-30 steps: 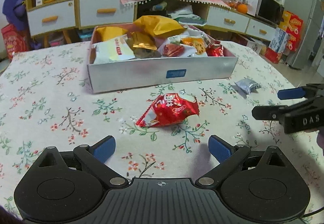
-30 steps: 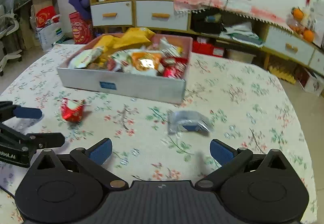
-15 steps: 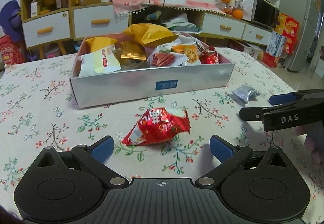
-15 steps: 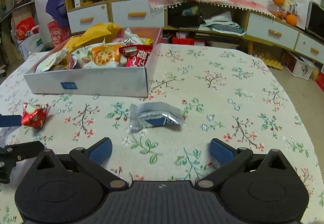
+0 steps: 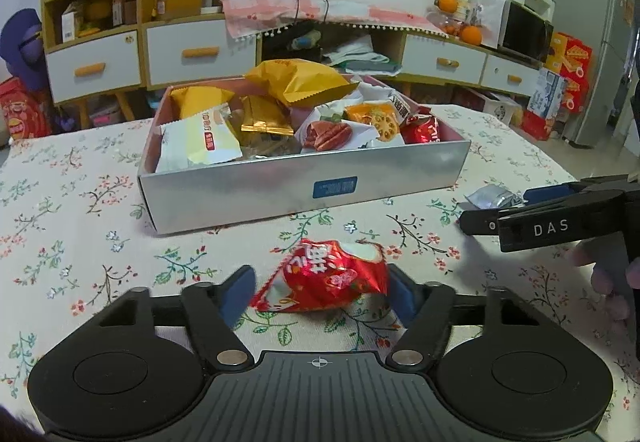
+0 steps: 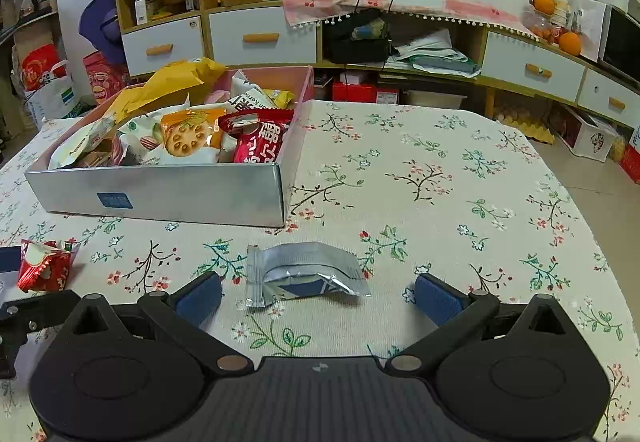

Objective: Organize snacks
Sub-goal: 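Grasp the red candy pack with the left gripper while the right grasps the silver pack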

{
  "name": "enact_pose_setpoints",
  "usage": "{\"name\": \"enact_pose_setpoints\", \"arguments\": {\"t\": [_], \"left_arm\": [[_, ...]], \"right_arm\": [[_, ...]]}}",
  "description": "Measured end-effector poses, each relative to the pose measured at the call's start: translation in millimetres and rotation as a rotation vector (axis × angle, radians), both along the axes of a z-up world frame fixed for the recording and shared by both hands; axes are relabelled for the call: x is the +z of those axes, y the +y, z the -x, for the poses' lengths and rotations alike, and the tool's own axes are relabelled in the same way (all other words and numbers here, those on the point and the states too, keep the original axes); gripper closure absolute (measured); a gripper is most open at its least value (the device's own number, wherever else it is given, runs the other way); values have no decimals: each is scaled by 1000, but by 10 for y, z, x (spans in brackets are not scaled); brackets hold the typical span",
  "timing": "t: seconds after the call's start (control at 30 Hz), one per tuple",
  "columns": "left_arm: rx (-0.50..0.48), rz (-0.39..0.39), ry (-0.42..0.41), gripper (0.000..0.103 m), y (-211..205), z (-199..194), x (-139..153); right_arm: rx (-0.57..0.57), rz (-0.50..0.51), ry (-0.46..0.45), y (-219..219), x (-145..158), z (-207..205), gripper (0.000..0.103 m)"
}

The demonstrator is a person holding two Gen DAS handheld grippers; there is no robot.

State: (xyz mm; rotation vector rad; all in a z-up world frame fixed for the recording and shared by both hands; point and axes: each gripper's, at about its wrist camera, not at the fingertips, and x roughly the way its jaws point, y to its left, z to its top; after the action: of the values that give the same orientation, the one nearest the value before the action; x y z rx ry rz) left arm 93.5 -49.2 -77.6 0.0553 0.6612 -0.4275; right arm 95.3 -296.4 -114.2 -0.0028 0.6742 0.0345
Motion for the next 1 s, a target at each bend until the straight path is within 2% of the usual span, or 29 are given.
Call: {"name": "enact_pose_setpoints", "arguments": {"t": [0.13, 0.17, 0.37, 0.47, 0.53, 0.63, 0.97, 1.0], "left_arm": [[-6, -11, -7, 52, -5, -1, 7], [-9, -12, -9, 57, -4, 0, 9], [-20, -32, -29, 61, -17, 11, 30], [-18, -27, -33, 63, -1, 4, 40], [-16, -19, -28, 63, 15, -7, 52], [-18, -20, -31, 64, 17, -10, 64], [-4, 20, -24, 65, 100, -39, 205], [-4, 24, -25, 71, 104, -39, 217]], "right_arm": [[10, 6, -2, -4, 10, -9, 29], [11, 6, -3, 1, 12, -8, 29], [30, 11, -12, 29, 55, -12, 47], [47, 11, -13, 53, 79, -15, 60], [57, 17, -15, 68, 94, -12, 75], [68, 19, -13, 81, 121, -13, 89], [84, -11, -2, 96, 205, -5, 91], [85, -18, -4, 99, 219, -5, 91]]}}
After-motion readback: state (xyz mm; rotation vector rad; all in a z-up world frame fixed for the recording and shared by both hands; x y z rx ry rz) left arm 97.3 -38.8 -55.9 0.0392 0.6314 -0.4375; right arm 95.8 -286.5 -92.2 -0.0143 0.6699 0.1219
